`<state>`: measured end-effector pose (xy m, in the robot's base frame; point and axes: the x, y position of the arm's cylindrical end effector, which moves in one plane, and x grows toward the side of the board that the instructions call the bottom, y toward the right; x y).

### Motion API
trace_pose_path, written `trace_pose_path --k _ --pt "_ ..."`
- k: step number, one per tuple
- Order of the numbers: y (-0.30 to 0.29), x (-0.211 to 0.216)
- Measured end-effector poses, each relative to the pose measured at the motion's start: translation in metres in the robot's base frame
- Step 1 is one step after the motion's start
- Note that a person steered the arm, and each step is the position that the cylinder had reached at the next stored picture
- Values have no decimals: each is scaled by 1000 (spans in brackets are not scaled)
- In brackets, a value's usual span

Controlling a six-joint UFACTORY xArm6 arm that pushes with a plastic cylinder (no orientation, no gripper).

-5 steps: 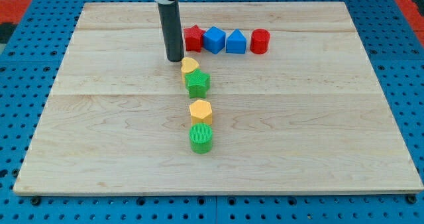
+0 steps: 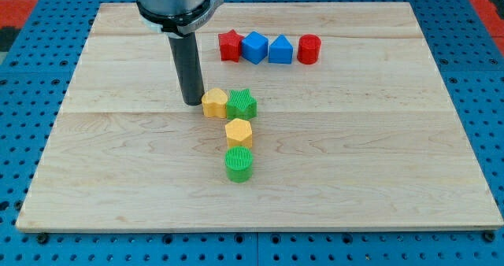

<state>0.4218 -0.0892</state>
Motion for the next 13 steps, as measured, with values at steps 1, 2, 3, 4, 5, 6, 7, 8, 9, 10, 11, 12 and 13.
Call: trace_pose_path --k 1,2,3,4,5,6,7,8,9,10,11,12,13 --pt "0 0" --pt "-1 15" --pt "-21 34" --pt "-17 43" --pt "-7 5" --pt "-2 -14" --pt "-2 -14" --pt "19 -34" --pt "24 -34" --pt "24 -30" --pt "25 6" --pt "25 32" --pt "25 51"
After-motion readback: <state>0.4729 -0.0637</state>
